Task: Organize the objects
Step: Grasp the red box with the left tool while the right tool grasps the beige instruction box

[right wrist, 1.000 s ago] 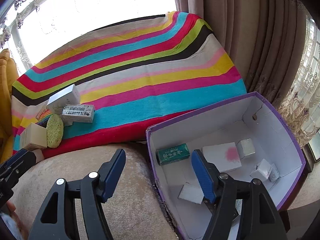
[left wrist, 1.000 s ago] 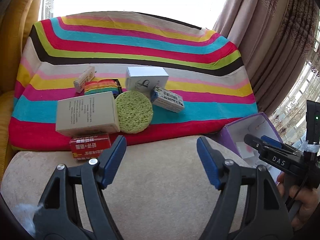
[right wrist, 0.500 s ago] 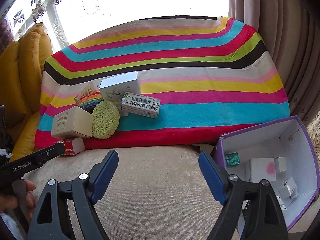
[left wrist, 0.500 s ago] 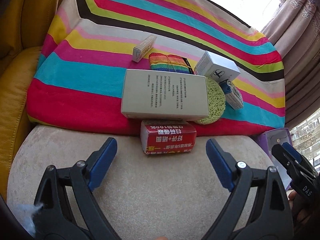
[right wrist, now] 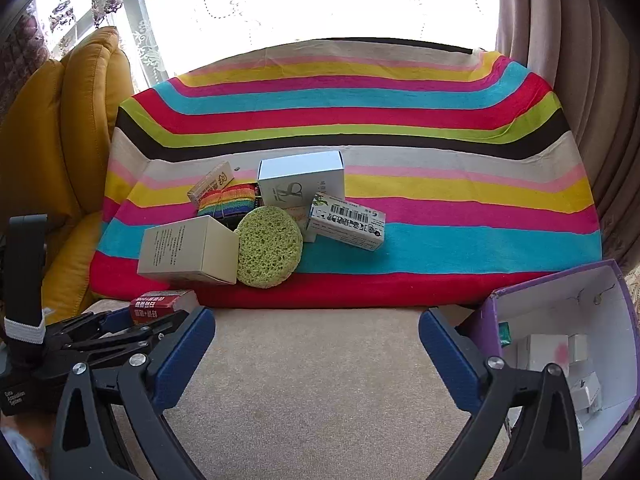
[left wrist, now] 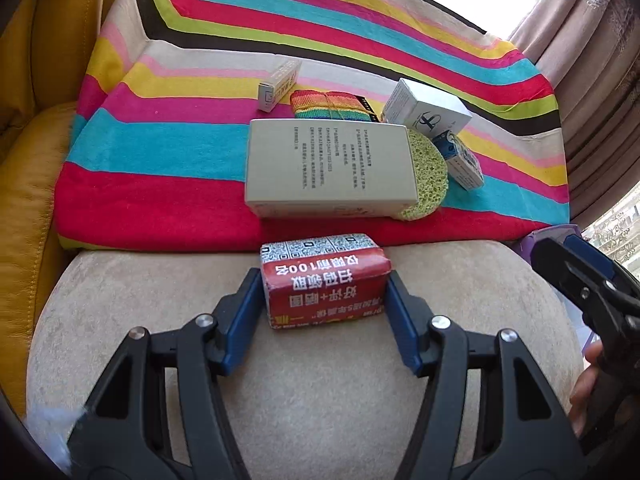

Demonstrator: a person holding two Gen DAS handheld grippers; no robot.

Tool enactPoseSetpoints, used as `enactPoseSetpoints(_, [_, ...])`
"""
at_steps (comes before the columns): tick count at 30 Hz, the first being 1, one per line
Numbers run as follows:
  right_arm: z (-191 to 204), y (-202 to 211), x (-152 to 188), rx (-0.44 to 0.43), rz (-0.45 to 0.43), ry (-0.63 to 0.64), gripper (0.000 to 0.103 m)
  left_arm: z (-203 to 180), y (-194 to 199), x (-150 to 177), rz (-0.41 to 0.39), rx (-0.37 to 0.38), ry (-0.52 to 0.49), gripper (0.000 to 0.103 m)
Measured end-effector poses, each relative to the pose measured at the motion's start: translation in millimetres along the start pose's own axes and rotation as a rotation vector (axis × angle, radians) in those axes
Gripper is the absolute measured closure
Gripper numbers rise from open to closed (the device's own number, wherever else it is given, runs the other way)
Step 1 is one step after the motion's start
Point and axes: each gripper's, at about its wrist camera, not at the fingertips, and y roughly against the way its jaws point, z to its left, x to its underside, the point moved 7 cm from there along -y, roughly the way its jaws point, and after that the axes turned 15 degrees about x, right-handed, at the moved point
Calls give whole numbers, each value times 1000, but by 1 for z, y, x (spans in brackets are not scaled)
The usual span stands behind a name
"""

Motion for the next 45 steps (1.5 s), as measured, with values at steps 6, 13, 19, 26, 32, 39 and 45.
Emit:
enactPoseSetpoints(6, [41,-2,-6,-9,-3,18,0,43,48,-2,-173,-87,123,39])
enactPoseSetpoints(13, [107,-9,-17,2,-21,97,0,93,65,-31,-256,-120,239,39])
enactPoseSetpoints(19, [137,-24,-22,54,-13,126,0,117,64,-28,-283,-105,305,40])
enactPoseSetpoints(26, [148,-33,-25,116,-13,135,0,124,73,-26,-333,-61,344,40])
enactPoseSetpoints(32, [158,-41,-27,151,-12,164,0,137,87,-23,-408,-41,407,40])
enactPoseSetpoints(39, [168,-49,-28,179,-8,198,0,139,80,-25,-394,-31,409,40])
enactPoseSetpoints(45, [163,-53,-30,215,-11,194,0,137,78,-24,-385,-32,397,40])
